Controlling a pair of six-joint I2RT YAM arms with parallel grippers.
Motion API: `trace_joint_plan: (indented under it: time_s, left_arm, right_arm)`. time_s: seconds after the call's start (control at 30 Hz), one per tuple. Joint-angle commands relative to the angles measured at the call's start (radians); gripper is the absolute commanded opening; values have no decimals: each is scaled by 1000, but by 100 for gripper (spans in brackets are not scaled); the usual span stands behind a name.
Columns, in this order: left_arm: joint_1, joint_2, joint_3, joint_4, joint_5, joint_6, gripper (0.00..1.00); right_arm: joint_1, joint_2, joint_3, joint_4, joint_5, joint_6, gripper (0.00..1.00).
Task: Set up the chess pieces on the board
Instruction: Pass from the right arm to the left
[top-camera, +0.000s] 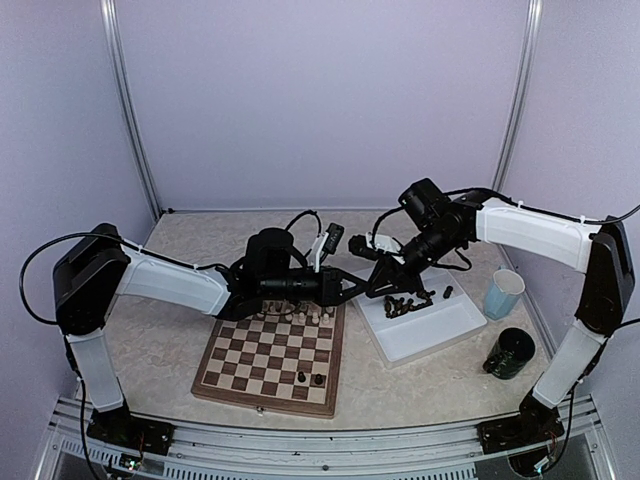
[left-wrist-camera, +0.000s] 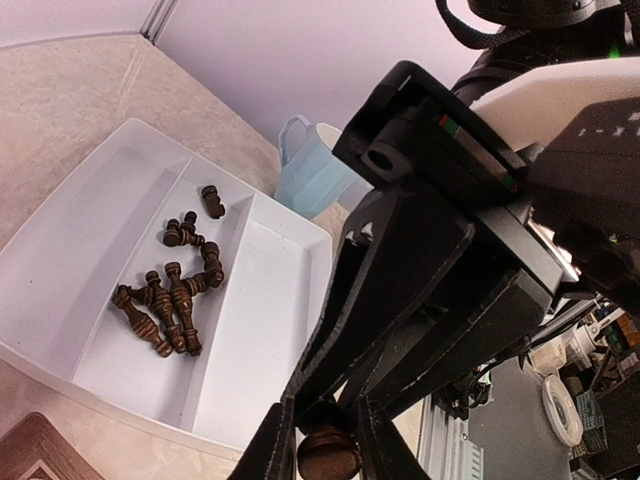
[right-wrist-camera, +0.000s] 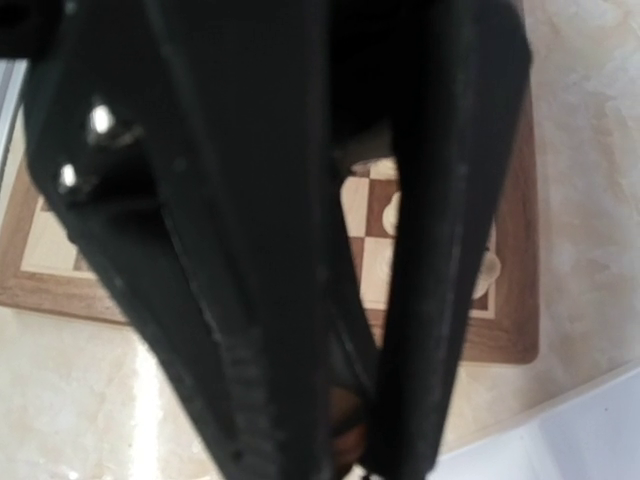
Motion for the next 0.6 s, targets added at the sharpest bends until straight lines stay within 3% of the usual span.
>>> trace_joint_plan:
  time_s: [0.0,0.17,0.3,0.43,0.57]
  left_arm:
    - [10,-21,-14,-5,-6,-1,18]
    - [12,-19,-15,1,0,-4,9]
    - [21,-40,-31,32,-12,-7,8]
    - [37,-89,-71,138,-61,-19,8]
    - [41,-136,-107,279,-166,-23,8]
  right_arm:
    - [0,8,26,18,-16,13,13]
    - [-4,5,27,38,9,27,14]
    - [-46,-25,49,80,5,63,31]
    - [-173,-38,116,141,-170,219,54]
    - [-317,-16,100,310,-418,507,58]
